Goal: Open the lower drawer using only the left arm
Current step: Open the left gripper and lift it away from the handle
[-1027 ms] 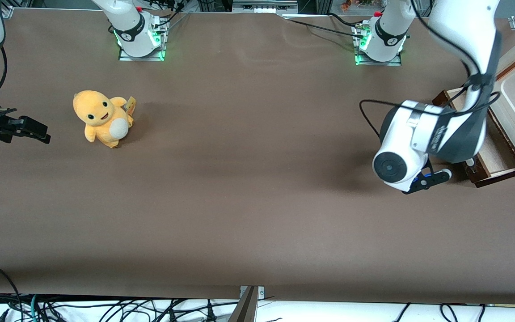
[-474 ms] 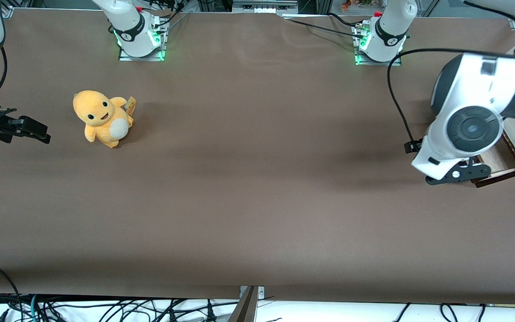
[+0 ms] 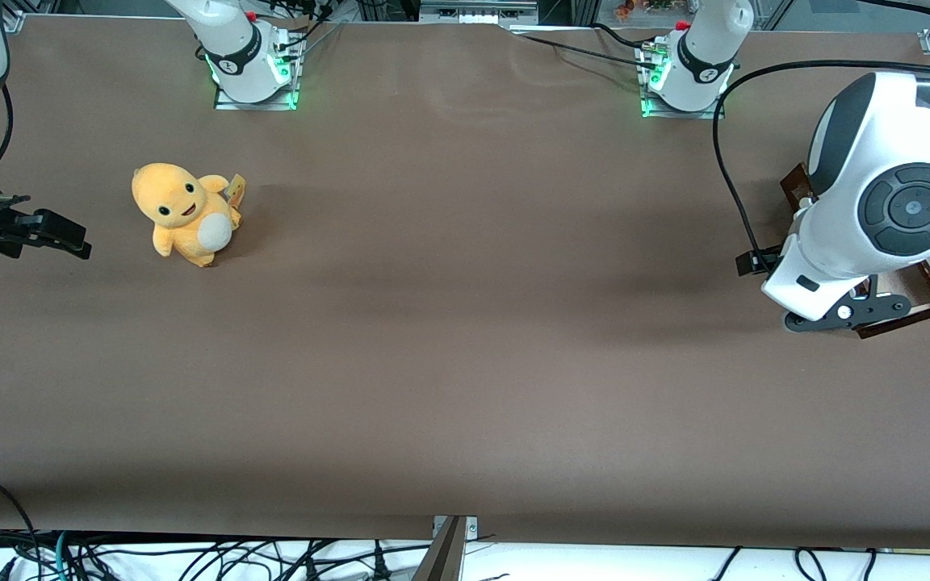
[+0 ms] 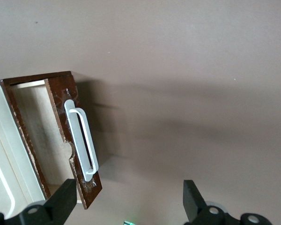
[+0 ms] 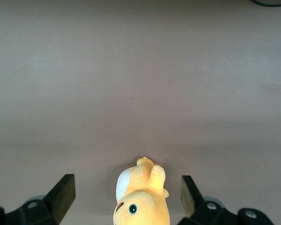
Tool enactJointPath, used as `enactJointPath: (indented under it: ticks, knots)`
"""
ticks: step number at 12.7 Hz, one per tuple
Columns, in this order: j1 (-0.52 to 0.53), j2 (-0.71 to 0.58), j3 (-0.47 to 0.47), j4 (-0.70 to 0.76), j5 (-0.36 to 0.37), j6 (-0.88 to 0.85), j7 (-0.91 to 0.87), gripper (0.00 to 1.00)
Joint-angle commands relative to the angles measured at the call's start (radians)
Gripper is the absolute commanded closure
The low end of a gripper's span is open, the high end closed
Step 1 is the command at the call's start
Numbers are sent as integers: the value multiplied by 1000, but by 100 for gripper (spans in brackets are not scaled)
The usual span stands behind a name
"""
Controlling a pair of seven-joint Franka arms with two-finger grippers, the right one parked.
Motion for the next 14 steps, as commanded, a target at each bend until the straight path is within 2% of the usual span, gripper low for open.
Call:
enactJointPath:
  ticks: [1,4,9,14]
  knots:
    - [24,14,10,94,-63,-20,101,0]
    - [78,9,20,99,-150,-17,217,0]
    - [109,-17,11,97,-161,-21,226,0]
    - [95,-37,-4,93,-167,-21,177,0]
